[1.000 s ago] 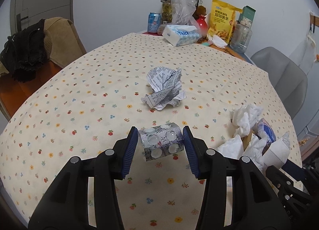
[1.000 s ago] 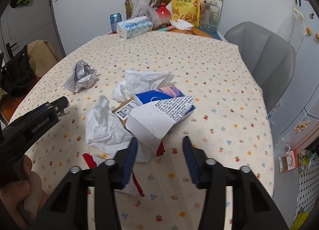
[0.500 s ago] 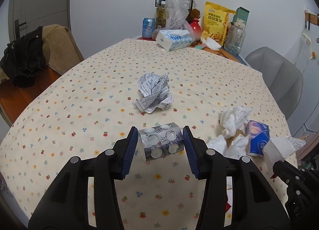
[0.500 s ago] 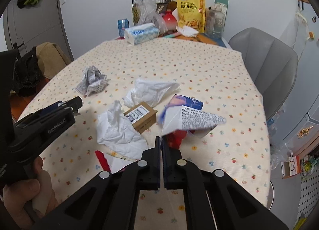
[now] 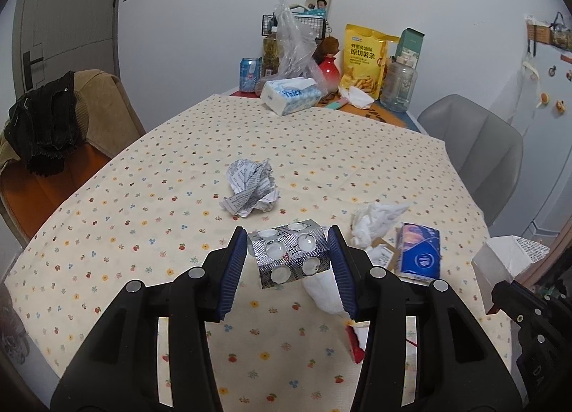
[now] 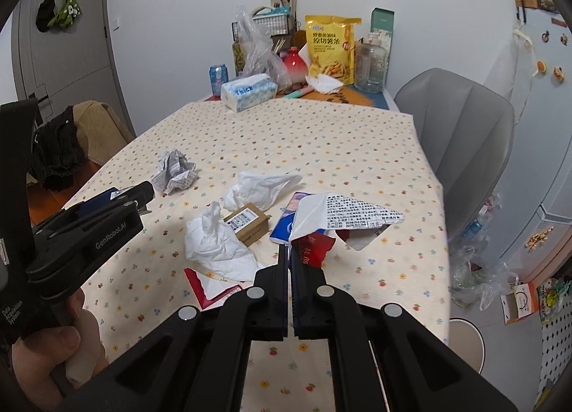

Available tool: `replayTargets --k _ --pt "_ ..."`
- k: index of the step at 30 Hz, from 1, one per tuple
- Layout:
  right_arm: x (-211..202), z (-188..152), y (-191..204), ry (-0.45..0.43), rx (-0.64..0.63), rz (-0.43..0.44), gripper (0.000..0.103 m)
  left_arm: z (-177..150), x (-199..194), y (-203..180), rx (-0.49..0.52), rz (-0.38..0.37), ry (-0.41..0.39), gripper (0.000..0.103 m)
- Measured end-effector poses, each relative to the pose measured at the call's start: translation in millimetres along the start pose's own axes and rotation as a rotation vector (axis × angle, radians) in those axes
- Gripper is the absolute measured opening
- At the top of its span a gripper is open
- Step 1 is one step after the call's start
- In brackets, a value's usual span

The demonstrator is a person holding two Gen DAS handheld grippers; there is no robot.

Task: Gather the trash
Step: 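Carry the blister pack and paper wrapper with both grippers toward the trash bin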

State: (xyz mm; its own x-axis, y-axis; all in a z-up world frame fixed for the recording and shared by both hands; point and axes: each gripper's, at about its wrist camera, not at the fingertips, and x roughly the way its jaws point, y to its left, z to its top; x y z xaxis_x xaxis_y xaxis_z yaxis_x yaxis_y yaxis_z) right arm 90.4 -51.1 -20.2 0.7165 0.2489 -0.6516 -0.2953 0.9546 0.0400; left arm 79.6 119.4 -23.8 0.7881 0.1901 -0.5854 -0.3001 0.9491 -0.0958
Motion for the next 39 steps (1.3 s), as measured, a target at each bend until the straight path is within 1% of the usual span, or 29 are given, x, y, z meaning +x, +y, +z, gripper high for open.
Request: replayTargets --k 9,15,21,28,33,39 --pt "-21 -4 -23 -0.03 0.038 -0.025 0.002 -1 -10 -33 0.055 -0.043 -0.012 0.047" --pt "-29 -7 -48 -0.034 0.078 -0.05 0.002 -3 -7 -61 0.083 -0.075 0.006 0.047" --pt "-46 -13 -83 -0.056 0.126 -0.101 0.002 -4 -15 -112 0.154 -0.142 -0.009 0.047" --pt "-66 -31 -132 -0.056 0.193 -0.16 0.002 -17 -23 -175 0.234 -0.224 -0.003 0.047" --pt "-75 -41 -165 -0.057 0.242 -0.198 0.002 -23 -24 -210 0.276 -0.26 0.007 0.047" --pt "-80 -50 -194 -0.054 0.289 -0.232 0.002 -32 -25 -244 0.315 -0.292 0.02 0.047"
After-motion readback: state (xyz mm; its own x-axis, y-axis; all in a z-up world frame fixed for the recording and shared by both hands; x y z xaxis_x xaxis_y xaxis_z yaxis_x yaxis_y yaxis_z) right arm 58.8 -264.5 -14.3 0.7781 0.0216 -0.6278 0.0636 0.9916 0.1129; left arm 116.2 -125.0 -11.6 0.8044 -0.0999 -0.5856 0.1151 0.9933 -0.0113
